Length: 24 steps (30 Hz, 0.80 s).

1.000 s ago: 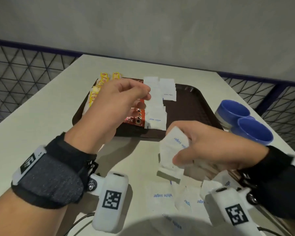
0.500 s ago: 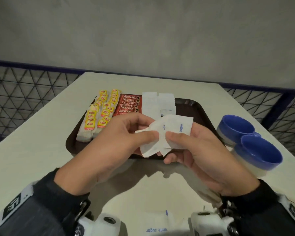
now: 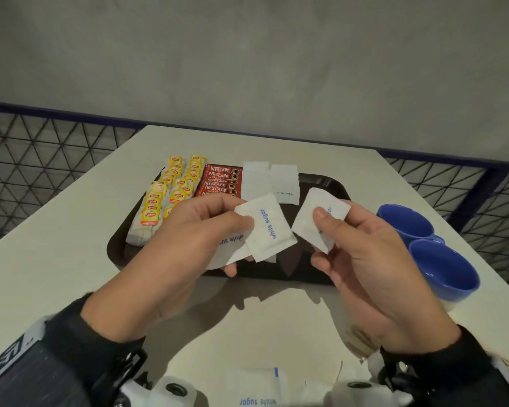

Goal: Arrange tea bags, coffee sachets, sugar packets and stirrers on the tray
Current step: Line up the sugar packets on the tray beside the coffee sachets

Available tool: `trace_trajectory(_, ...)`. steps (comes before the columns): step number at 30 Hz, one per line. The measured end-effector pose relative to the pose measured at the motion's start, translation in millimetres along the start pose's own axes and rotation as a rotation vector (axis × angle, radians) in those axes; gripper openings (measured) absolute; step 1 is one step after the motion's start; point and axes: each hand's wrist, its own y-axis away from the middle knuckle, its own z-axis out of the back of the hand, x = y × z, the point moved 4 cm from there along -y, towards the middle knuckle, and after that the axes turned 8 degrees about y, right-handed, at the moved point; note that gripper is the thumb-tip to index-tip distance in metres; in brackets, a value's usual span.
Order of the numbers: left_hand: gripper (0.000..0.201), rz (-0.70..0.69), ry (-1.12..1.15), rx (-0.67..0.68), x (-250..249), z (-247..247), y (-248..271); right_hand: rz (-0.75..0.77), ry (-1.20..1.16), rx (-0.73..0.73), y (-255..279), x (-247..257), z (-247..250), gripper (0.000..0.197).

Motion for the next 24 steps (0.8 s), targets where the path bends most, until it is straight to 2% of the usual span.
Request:
trace_trajectory(6,0.009,-0.034,-0.042,-0.03,-2,4,-3,-0.01,-0.057,-0.091,-1,4,6,0.051)
trace_trajectory(9,0.013,-0.041,-0.053,-0.058,-1,5,-2,-0.002,-0.083,-0.002,2,6,0,0.047)
trace_trajectory(12,0.013,-0.058,-0.072,-0.035,1,1,0,0.008,-0.012,0.121,4,5,-8,0.042)
trace_trajectory(17,0.007,-0.056,-0.027,0.033,3,-3,3,0.089,0.181,0.051,1,-6,-10,0.029)
trace_trajectory(19,0.007,-0.058,-0.02,0.048,2,-3,3,0.093,0.243,0.07,1,-7,-12,0.029)
trace_trajectory(22,0.008,-0.077,-0.044,0.028,1,-4,2,0.103,0.256,0.124,5,-4,-17,0.031)
trace_trajectory(24,0.006,-0.093,-0.103,-0.016,1,-2,1,0.175,0.261,0.079,7,1,-17,0.025)
